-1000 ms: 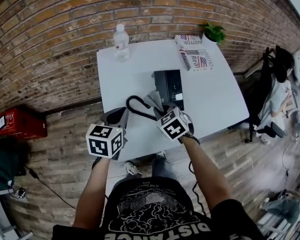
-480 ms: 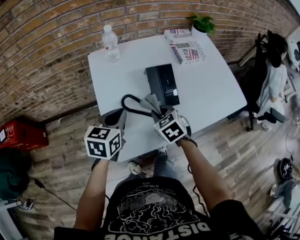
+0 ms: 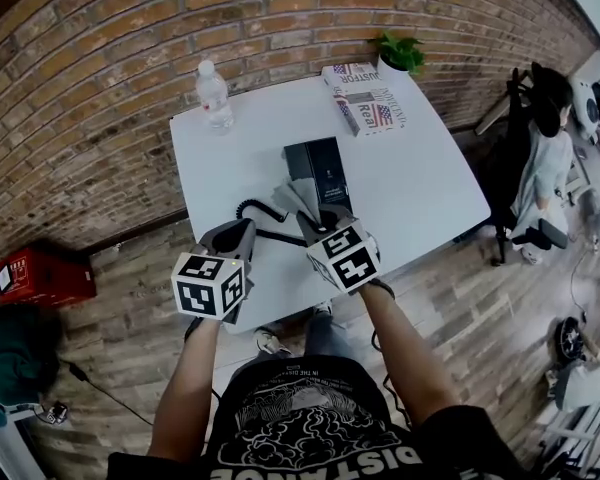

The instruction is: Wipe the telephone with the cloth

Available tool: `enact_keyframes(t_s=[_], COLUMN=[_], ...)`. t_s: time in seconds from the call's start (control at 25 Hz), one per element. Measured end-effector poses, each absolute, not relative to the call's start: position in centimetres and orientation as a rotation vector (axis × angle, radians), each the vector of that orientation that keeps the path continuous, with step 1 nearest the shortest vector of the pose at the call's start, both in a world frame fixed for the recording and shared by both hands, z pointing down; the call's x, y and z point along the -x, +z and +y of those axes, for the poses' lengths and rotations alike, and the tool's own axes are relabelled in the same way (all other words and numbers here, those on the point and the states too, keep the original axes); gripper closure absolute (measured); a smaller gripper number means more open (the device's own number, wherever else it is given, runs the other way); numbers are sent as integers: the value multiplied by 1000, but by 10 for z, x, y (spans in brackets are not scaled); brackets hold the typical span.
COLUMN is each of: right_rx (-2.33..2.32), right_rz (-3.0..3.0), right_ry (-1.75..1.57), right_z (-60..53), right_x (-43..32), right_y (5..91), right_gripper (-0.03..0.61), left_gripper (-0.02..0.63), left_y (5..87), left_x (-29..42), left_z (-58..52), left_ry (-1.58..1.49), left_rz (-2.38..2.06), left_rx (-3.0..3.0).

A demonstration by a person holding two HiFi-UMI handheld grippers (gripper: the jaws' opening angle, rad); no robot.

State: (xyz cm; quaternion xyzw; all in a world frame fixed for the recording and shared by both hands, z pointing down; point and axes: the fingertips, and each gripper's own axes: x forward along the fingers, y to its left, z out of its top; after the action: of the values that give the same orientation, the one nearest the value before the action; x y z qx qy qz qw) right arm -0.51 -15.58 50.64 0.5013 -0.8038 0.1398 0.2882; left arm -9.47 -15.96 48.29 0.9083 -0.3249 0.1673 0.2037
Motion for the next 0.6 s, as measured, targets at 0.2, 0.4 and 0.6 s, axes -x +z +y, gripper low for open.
enact_keyframes(t_s=[0.2,0.4,0.6], right_rx=[-1376,-1395,-1366], right_rz=[-2205,-2236,-2219], right_ry=[328,268,206], right_z=[-182,-215,-256], right_x=[-6,-28,-51], right_y=[476,450,438], right_gripper=[566,566,566], left_gripper=[607,607,607], left_y=[479,477,477], left_x=[83,72,66], left_z=[-175,-193,-212], left_ry=[457,447,433], left_rz=[-928,-968,-1027], left_rx=[-2531,-2512,-2475])
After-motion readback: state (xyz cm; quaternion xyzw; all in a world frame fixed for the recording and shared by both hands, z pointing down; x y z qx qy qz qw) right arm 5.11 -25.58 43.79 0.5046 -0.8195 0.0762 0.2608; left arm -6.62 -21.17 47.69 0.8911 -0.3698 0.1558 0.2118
